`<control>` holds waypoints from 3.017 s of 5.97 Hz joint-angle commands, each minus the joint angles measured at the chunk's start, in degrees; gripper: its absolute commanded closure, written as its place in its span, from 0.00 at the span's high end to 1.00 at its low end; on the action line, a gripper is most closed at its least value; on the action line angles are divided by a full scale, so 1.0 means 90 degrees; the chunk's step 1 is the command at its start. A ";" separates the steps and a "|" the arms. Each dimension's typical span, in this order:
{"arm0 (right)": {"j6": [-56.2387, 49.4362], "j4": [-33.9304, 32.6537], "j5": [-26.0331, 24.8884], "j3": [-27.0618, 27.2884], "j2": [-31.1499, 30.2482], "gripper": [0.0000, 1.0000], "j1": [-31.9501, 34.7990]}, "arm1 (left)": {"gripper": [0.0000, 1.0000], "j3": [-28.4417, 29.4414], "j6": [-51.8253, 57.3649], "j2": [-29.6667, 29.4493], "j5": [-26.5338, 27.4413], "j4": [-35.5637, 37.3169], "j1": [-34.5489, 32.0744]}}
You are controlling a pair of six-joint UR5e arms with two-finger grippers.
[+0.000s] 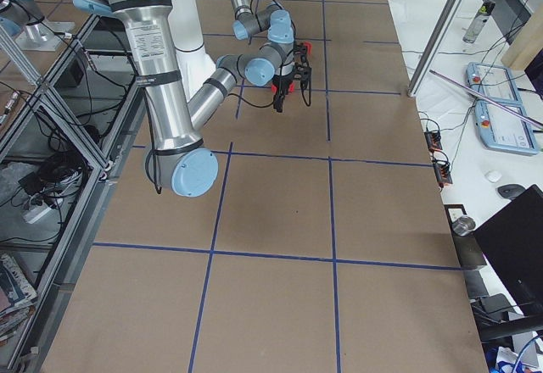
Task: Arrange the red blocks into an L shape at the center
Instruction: 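Carry the cube with the left gripper and set it beside the placed cube, then open the left gripper and move it toward the last red cube, then grasp the last red cube with the left gripper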
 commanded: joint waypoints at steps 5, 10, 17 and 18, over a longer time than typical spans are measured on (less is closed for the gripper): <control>0.0013 0.0000 0.0029 0.0049 0.0022 1.00 0.0000 | 0.92 0.0000 0.0050 0.0014 -0.0010 -0.0039 0.0011; 0.0004 -0.0010 0.0068 0.0245 -0.0056 1.00 0.0068 | 1.00 -0.1688 0.1759 0.1456 -0.0175 -0.0302 -0.1276; 0.0023 -0.0010 0.0010 0.0264 0.0003 1.00 0.0039 | 1.00 -0.1221 0.2922 0.2728 -0.1553 -0.1269 -0.2011; 0.0023 -0.0010 0.0010 0.0264 0.0012 1.00 0.0039 | 1.00 -0.1143 0.2892 0.2719 -0.1553 -0.1318 -0.1963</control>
